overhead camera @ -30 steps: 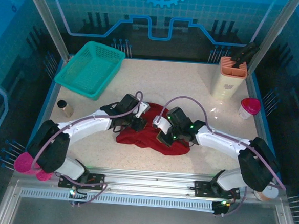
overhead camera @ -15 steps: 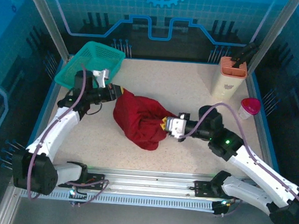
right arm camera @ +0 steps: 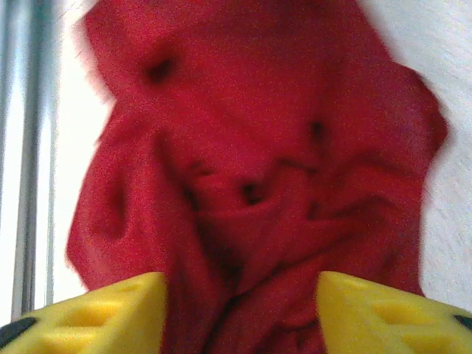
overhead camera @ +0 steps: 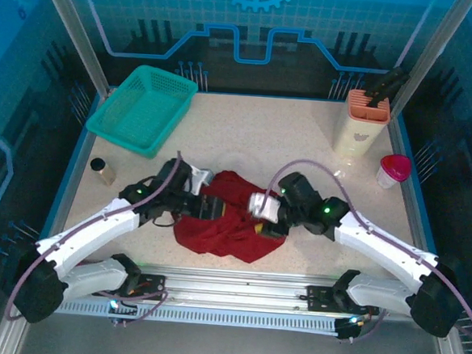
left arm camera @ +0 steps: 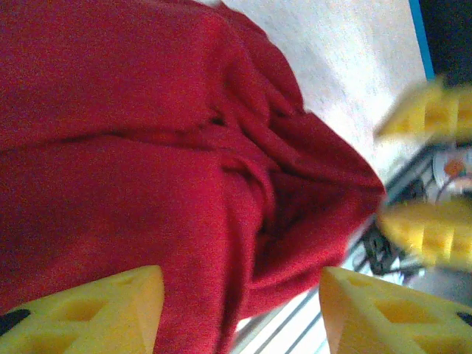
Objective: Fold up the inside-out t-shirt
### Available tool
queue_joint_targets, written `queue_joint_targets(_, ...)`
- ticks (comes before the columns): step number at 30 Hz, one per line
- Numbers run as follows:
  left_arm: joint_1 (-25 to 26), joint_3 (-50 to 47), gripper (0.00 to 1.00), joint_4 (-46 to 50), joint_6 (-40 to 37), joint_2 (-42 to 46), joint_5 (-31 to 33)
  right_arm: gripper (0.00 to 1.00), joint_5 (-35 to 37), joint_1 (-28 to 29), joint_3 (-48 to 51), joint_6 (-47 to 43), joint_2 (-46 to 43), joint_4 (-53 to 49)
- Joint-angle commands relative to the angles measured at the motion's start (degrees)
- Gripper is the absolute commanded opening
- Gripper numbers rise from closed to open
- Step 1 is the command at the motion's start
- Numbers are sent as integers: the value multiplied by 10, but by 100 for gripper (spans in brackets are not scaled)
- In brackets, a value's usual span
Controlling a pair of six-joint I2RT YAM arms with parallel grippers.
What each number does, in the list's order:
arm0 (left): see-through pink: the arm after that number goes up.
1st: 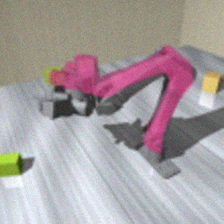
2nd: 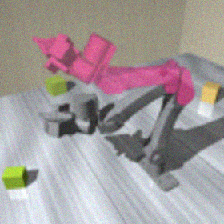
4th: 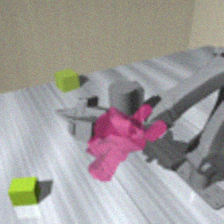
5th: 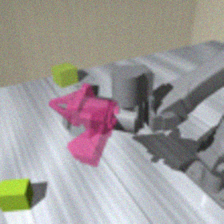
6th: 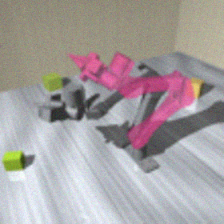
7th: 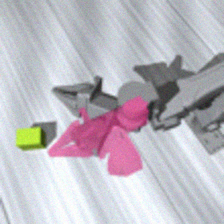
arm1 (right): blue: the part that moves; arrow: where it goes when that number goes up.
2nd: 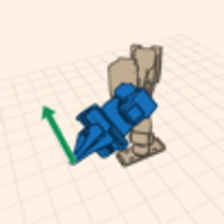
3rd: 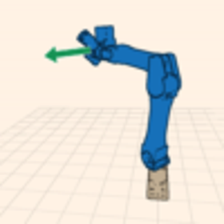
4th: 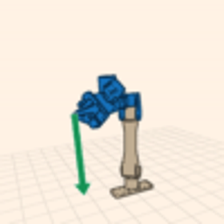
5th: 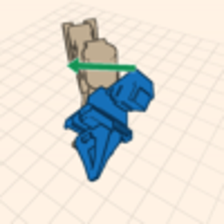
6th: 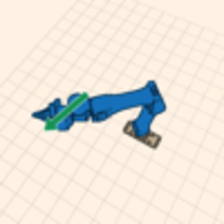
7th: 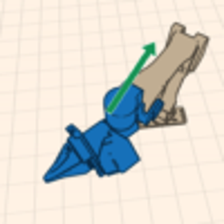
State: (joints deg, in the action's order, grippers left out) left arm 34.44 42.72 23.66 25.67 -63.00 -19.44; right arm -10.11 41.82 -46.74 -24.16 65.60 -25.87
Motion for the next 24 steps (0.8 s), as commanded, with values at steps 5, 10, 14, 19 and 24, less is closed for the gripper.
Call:
queue_joint_targets(5,53,34,49,34,-22,-180,170,45,19,23,-89,534,111,-61)
queue_joint_targets(10,29,62,0,1,-36,-153,134,49,143,75,-100,626,211,-121)
queue_joint_targets(14,-83,50,0,-77,28,-71,-40,40,119,81,-88,609,243,-94)
queue_joint_targets(19,-193,85,0,-101,91,-11,-171,0,7,18,-73,479,124,-20)
queue_joint_targets(24,-255,-4,0,-149,159,7,-139,0,44,-51,-11,423,-20,-3)
